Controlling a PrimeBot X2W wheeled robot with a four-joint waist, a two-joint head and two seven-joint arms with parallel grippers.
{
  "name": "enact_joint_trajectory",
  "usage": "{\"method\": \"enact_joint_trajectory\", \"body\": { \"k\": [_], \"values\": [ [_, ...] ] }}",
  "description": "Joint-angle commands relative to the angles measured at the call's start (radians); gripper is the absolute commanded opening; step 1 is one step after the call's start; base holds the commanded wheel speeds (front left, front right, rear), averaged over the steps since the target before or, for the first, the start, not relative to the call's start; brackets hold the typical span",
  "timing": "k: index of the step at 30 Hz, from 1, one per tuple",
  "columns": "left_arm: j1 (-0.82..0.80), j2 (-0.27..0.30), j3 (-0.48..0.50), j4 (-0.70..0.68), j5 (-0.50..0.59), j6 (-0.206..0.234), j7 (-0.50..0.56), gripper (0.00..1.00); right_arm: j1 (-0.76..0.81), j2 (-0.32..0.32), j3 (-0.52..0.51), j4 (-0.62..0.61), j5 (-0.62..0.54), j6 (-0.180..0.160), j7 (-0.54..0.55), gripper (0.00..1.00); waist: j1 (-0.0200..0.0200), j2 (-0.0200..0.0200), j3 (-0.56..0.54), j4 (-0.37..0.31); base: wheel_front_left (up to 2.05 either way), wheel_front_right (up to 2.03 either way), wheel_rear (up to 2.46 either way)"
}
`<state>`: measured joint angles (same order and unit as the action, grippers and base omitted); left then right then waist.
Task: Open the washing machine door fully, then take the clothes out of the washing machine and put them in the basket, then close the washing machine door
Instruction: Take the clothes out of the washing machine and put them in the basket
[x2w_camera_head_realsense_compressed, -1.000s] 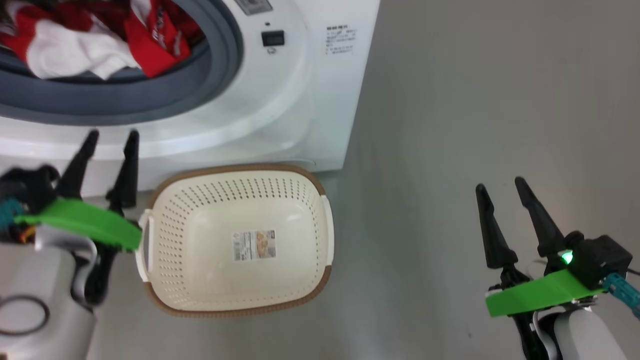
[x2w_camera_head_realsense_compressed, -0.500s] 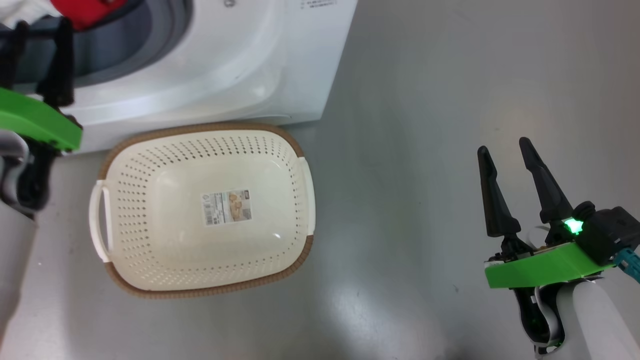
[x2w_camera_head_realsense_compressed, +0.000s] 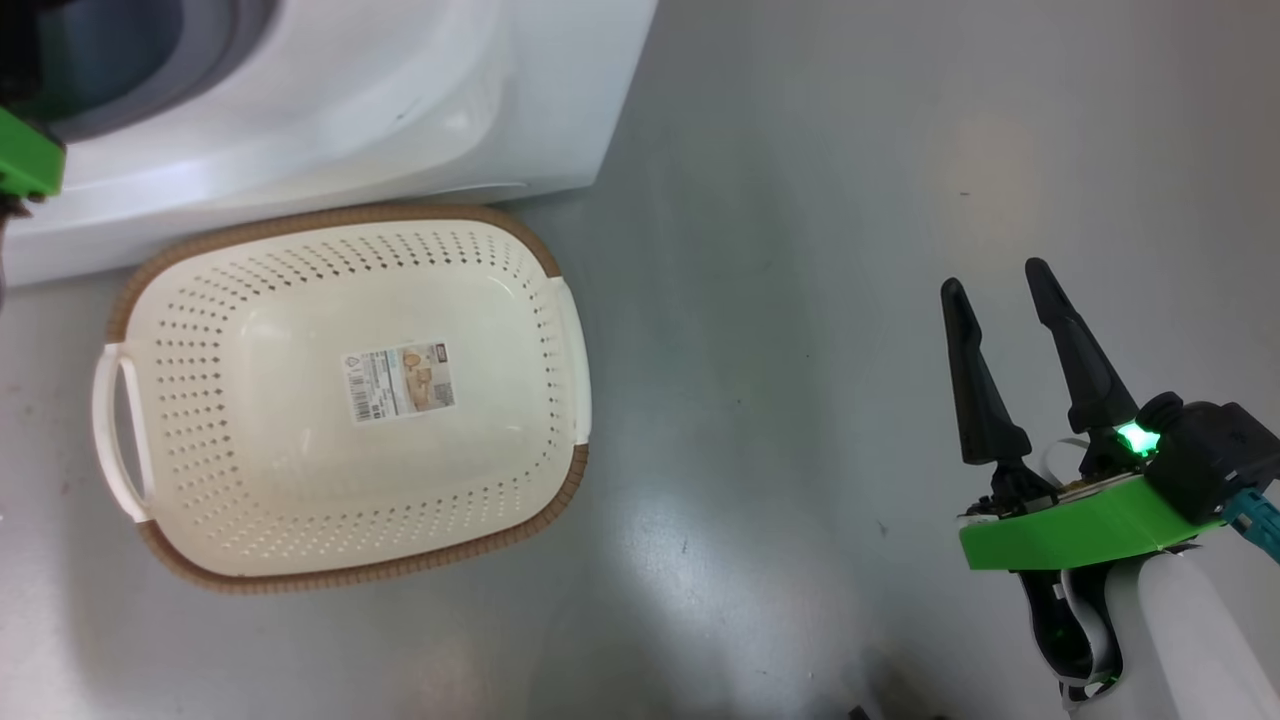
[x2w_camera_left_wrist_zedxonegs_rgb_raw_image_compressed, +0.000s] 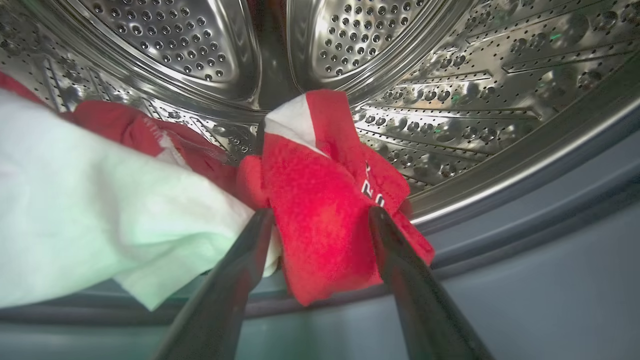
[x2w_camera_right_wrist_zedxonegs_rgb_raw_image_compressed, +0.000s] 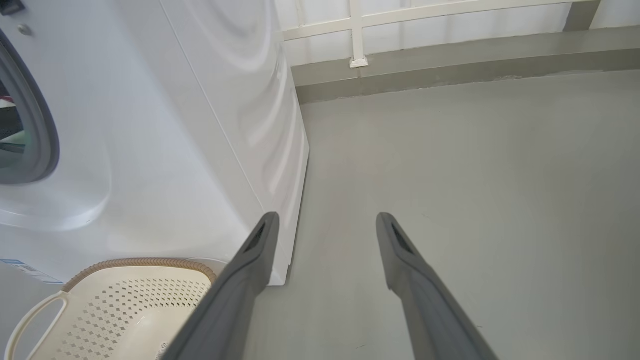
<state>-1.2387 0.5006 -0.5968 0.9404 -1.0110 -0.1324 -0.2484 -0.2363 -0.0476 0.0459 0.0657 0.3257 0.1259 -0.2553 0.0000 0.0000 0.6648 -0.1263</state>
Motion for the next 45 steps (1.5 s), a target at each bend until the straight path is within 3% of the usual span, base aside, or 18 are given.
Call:
{"method": "enact_joint_trajectory", "body": {
  "k": [1, 14, 15, 17, 18, 19, 20, 25, 31, 37, 45],
  "values": [
    [-0.033, 0.067, 0.0, -0.009, -0.018, 0.002, -0.007, 1.0, -0.007, -0.003, 0.025, -0.027, 0.02, 0.005, -0.006, 1.0, 0.0, 0.0, 0.012, -0.011, 0.0, 0.0, 0.0],
    [-0.08, 0.105, -0.138, 0.024, -0.082, 0.002, -0.008, 1.0, -0.015, -0.003, 0.047, -0.036, 0.033, 0.005, -0.006, 1.0, 0.0, 0.0, 0.017, -0.045, 0.0, 0.0, 0.0],
    [-0.082, 0.108, -0.146, 0.024, -0.086, 0.002, -0.009, 0.95, -0.014, -0.003, 0.047, -0.038, 0.034, 0.005, -0.006, 1.0, 0.0, 0.0, 0.016, -0.047, 0.0, 0.0, 0.0],
    [-0.086, 0.113, -0.158, 0.026, -0.097, 0.002, -0.01, 0.43, -0.014, -0.003, 0.048, -0.04, 0.035, 0.005, -0.006, 1.0, 0.0, 0.0, 0.015, -0.049, 0.0, 0.0, 0.0],
    [-0.088, 0.115, -0.166, 0.027, -0.099, 0.002, -0.01, 0.28, -0.014, -0.003, 0.048, -0.041, 0.035, 0.005, -0.006, 1.0, 0.0, 0.0, 0.015, -0.05, 0.0, 0.0, 0.0],
    [-0.091, 0.117, -0.17, 0.029, -0.103, 0.002, -0.011, 0.05, -0.014, -0.003, 0.048, -0.042, 0.035, 0.005, -0.006, 1.0, 0.0, 0.0, 0.014, -0.05, 0.0, 0.0, 0.0],
    [-0.093, 0.117, -0.173, 0.03, -0.107, 0.002, -0.012, 0.0, -0.014, -0.003, 0.048, -0.044, 0.035, 0.005, -0.006, 1.0, 0.0, 0.0, 0.014, -0.05, 0.0, 0.0, 0.0],
    [-0.104, 0.12, -0.167, 0.015, -0.121, 0.002, -0.013, 0.0, -0.016, -0.003, 0.044, -0.047, 0.033, 0.005, -0.006, 1.0, 0.0, 0.0, 0.012, -0.045, 0.0, 0.0, 0.0],
    [-0.077, 0.112, -0.072, -0.03, -0.059, 0.002, -0.013, 0.0, -0.017, -0.003, 0.036, -0.042, 0.027, 0.005, -0.006, 1.0, 0.0, 0.0, -0.005, -0.024, 0.0, 0.0, 0.0],
    [0.024, 0.073, 0.13, -0.117, 0.088, 0.002, -0.013, 0.0, -0.015, -0.003, 0.026, -0.029, 0.014, 0.005, -0.006, 1.0, 0.0, 0.0, -0.042, 0.004, 0.0, 0.0, 0.0],
    [0.244, -0.05, 0.427, -0.3, 0.318, 0.002, -0.013, 0.0, 0.0, -0.003, 0.002, -0.017, -0.005, 0.005, -0.006, 1.0, 0.0, 0.0, -0.094, 0.05, 0.0, 0.0, 0.0]
  ]
}}
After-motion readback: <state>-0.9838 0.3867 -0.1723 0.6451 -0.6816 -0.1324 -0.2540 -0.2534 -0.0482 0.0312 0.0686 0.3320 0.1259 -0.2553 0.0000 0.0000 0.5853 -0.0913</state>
